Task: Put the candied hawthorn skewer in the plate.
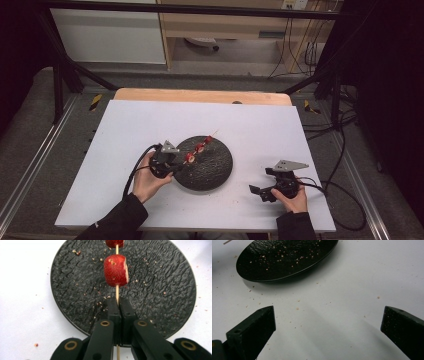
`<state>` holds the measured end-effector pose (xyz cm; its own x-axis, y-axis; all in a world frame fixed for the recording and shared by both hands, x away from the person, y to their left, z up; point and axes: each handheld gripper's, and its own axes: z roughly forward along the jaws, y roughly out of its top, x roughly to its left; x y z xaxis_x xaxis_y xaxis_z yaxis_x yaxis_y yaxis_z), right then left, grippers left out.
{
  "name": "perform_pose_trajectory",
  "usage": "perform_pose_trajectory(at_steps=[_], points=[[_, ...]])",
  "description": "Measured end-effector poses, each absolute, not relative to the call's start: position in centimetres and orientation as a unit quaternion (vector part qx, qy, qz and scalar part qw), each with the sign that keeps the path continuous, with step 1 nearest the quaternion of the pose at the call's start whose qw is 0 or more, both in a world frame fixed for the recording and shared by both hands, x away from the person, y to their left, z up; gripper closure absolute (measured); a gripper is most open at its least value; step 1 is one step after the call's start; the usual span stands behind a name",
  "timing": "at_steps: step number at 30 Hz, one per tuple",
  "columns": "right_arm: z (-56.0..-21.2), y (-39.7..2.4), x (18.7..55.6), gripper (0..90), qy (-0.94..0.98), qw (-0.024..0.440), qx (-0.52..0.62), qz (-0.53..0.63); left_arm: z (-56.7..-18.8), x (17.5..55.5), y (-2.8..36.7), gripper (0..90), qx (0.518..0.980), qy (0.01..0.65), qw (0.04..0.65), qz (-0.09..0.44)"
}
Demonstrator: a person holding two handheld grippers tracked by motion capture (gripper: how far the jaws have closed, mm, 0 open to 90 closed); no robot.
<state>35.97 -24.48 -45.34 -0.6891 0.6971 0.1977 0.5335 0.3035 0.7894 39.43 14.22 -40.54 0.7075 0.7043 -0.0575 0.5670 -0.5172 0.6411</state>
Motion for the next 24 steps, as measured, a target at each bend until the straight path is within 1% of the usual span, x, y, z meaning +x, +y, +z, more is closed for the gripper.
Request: perform_pose_trajectory(at_steps=[9,24], points=[[-45.3,-24.7,35.8,0.5,0.799,0.094,0.386,0.452,-41.9,39.3,13.3,88.4,0.879,0.363,0.292,0.098],[-45.3,-25.1,35.7,0.5,0.794,0.093,0.389,0.459,-42.2,39.3,12.5,87.5,0.883,0.358,0.283,0.107]])
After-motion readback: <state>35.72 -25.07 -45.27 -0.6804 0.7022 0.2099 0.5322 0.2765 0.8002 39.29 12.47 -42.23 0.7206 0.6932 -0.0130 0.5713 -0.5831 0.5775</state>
